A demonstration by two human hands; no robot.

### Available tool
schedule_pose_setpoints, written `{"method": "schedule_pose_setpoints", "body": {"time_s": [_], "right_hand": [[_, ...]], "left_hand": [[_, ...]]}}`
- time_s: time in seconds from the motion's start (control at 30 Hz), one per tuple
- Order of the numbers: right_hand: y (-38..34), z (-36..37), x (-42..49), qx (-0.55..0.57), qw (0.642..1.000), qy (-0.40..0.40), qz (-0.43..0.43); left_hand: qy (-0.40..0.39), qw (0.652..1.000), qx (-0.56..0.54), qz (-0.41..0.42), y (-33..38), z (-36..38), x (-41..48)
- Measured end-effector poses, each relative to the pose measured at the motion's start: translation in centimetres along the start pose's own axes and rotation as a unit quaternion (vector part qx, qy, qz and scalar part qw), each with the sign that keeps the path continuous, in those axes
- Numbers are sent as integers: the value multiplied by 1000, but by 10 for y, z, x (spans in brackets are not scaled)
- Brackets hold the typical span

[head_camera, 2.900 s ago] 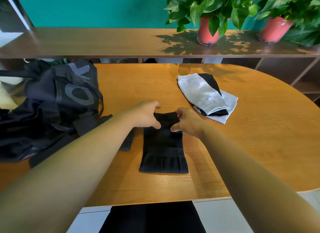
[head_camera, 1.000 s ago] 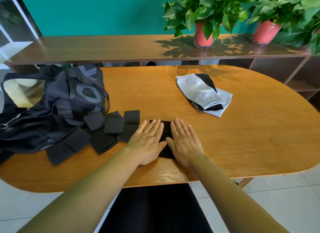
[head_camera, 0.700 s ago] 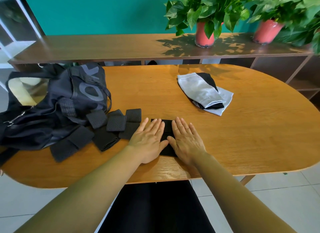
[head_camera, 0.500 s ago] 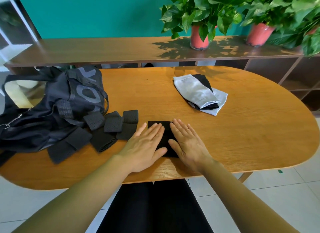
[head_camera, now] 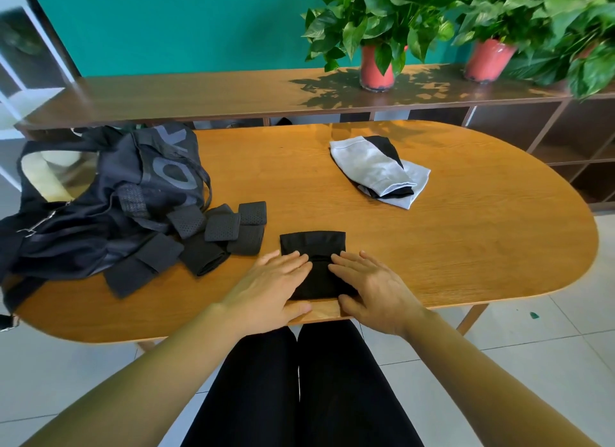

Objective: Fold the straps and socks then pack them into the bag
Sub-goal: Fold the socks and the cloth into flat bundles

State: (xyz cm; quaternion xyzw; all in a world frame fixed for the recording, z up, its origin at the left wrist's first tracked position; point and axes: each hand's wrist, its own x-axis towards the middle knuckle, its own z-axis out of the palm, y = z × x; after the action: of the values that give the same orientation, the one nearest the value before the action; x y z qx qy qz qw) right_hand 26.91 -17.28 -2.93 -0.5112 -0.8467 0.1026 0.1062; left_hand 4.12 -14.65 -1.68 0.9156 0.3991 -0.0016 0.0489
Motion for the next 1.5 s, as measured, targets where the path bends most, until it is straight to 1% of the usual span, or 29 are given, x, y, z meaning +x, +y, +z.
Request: {"method": "schedule_pose_setpoints", "body": {"time_s": [0.17,0.23,0.3,0.37,0.4,0.5,0.57,0.7,0.93,1.07,1.2,1.3,1.37,1.43,1.5], "right_hand": [[-4,-3,-2,22,999,21,9],[-5,-6,-1,96,994,33,45],[-7,-7,3,179,978,63,89],[-7,-3,10,212,962,109,137],[-8,-2,14,223,953,129,161],[-10,3,29,243,927,185,218],[-11,3,39,232,920,195,251],[-12,2,57,178,921,170,301],[-12,0,76,108,928,122,334],[-14,2,81,57,927,114,352],[-17,2,87,18,925,93,369],[-20,1,91,-4,922,78,380],[-21,1,91,-12,921,80,382],[-22,2,90,-12,919,83,385],[-22,0,90,2,916,86,391]], "left_hand": [[73,996,-57,-1,7,-3,-8],[93,987,-123,-51,9,-7,-9],[110,967,-200,-117,9,-8,-6],[138,940,-256,-176,6,-5,1],[155,930,-266,-199,5,-3,6],[205,909,-259,-256,6,-1,18],[228,899,-241,-285,7,-1,25],[232,896,-214,-314,5,-3,37],[196,904,-157,-345,-1,-2,46],[164,918,-96,-347,0,-1,52],[134,940,-15,-312,3,1,51],[120,945,4,-304,6,-4,49],[129,947,28,-293,8,-9,49],[159,954,45,-252,11,-12,47],[147,972,23,-183,16,-12,43]]}}
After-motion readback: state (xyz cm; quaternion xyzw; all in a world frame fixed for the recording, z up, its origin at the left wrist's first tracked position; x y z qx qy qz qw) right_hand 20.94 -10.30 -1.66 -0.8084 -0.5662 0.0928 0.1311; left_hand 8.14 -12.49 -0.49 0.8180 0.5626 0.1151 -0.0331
